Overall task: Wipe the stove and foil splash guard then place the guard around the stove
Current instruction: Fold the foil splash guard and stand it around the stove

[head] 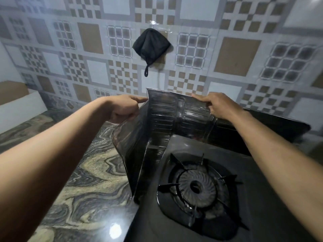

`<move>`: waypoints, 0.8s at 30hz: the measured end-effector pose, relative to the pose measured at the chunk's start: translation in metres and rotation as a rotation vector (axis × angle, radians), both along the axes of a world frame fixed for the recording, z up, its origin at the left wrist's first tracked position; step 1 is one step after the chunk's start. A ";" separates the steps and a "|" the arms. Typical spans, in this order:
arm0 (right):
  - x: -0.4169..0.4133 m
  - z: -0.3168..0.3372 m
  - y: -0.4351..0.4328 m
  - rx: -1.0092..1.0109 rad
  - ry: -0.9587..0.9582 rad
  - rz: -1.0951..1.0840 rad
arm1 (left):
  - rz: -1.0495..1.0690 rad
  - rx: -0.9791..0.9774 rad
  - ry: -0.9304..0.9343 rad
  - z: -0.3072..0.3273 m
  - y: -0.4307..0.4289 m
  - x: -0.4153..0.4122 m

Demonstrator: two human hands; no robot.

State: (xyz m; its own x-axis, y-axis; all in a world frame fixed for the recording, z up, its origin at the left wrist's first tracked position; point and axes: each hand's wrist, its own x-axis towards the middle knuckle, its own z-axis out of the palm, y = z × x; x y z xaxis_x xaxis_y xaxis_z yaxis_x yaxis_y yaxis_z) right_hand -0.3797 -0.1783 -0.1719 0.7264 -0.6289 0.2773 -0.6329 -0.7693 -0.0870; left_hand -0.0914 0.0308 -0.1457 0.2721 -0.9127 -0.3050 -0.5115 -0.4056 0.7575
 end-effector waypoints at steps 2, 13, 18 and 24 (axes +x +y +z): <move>-0.019 0.000 0.001 0.007 0.016 -0.036 | -0.028 0.016 0.021 -0.001 -0.009 -0.011; -0.033 -0.005 -0.004 -0.091 0.053 -0.058 | -0.049 0.008 -0.019 -0.003 -0.034 -0.065; 0.016 -0.010 -0.005 -0.099 -0.032 0.034 | -0.040 -0.078 0.070 -0.016 -0.036 -0.072; 0.019 -0.035 -0.020 -0.281 -0.001 0.002 | -0.120 -0.099 0.103 -0.031 -0.033 -0.080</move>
State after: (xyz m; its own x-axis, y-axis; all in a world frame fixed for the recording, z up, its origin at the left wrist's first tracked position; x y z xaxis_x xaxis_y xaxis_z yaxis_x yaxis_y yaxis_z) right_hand -0.3610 -0.1981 -0.2064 0.7271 -0.5257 0.4415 -0.6313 -0.7647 0.1291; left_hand -0.1716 -0.0023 -0.1766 0.1311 -0.9636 -0.2331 -0.4691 -0.2675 0.8417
